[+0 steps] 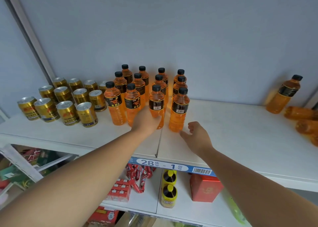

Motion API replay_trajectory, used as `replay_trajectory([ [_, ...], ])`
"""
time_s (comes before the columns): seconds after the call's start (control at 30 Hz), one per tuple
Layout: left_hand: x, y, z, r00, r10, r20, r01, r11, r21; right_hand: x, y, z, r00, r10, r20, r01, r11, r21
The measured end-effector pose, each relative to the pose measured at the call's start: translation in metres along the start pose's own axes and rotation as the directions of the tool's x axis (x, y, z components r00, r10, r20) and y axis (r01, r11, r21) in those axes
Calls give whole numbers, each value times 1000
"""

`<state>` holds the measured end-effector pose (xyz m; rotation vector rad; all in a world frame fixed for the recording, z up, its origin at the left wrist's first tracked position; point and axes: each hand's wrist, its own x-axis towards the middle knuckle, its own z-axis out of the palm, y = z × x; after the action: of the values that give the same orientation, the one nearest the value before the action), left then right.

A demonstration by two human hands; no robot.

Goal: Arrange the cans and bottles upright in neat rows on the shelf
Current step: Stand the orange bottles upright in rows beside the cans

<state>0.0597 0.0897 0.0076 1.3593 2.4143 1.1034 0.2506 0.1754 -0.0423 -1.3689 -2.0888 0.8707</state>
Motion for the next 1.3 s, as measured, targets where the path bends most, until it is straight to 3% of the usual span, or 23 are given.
replay_trajectory([
  [0.2, -37, 12, 11, 971, -154, 186, 122, 977, 172, -24, 23, -37, 1000, -13, -21, 15, 998, 64],
  [0.3, -62, 33, 27, 966, -160, 205, 117, 972, 206, -43, 42, -64, 999, -6, -38, 10, 996, 88],
  [0.6, -113, 130, 100, 941, -29, 337, -39, 980, 194, -102, 120, -169, 983, 110, -149, -97, 991, 91],
  [0.9, -134, 222, 190, 857, 149, 493, -215, 973, 80, -137, 200, -267, 915, 270, -299, -274, 961, 28],
  [1.3, -70, 296, 284, 763, 278, 584, -321, 946, -30, -79, 253, -334, 773, 499, -392, -482, 863, 148],
])
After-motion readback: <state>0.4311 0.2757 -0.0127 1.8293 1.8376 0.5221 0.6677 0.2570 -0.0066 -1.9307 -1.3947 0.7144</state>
